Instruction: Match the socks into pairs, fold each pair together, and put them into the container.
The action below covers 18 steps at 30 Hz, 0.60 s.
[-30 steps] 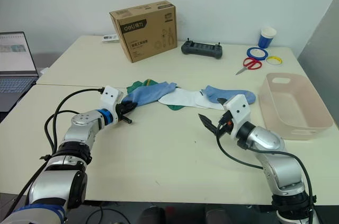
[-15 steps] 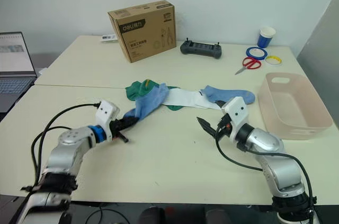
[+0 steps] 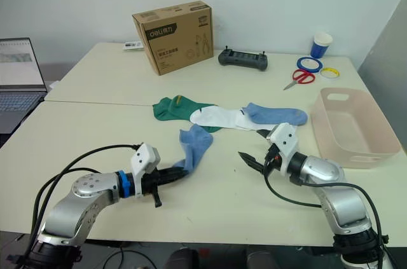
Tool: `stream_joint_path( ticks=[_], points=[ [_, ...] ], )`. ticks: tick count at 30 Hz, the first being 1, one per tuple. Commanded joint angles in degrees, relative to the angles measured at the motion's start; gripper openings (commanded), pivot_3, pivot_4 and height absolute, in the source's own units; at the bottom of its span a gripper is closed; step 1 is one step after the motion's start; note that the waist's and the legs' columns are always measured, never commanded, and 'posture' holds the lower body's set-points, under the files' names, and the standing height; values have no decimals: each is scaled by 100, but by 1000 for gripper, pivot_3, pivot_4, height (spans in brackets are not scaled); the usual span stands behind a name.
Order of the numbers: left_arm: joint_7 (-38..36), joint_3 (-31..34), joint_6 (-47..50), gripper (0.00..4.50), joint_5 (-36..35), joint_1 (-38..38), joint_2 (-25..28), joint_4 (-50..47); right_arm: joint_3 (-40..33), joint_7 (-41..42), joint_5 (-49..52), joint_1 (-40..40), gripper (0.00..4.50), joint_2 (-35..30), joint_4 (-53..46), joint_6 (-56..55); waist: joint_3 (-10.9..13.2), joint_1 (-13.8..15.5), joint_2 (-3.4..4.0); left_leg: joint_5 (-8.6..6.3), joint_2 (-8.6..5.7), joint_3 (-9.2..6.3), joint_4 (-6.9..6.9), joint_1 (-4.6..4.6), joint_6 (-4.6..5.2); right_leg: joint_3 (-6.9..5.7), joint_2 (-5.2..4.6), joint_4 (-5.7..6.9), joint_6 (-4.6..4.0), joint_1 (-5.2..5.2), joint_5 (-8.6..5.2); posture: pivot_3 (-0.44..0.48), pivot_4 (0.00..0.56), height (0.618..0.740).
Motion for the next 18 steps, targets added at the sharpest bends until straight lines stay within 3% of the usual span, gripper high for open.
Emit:
stream_joint_path(
  ticks=[1, 6, 11, 18],
  points=[
    [-198, 53, 199, 23, -397, 144, 169, -554, -32, 50, 139, -146, 4500, -15, -11, 138, 0, -6, 0, 0, 1, -1, 0, 0, 0, -1, 1, 1, 0, -1, 0, 0, 150, 740],
    [-361, 46, 252, 23, -662, 435, 432, -1042, 163, 109, 147, -382, 4500, 73, 167, 463, 0, -20, 1, 0, 2, -2, 2, 4, 0, 1, 4, 4, -1, 0, 0, 0, 150, 740],
    [-79, 72, -157, 23, -124, 691, 652, -599, 949, 373, -572, -725, 4500, -108, 710, -15, 1, -47, 2, 0, 2, 1, 1, 12, 0, 3, 3, 3, -19, 2, -10, 0, 150, 740],
    [109, 240, -332, 23, -95, 806, 612, -486, 1545, 646, -795, -1229, 4500, 308, 1241, -174, 1, -49, 2, 0, 4, 2, 0, 11, 0, 0, 3, 4, -34, 2, -19, 0, 150, 740]
  ],
)
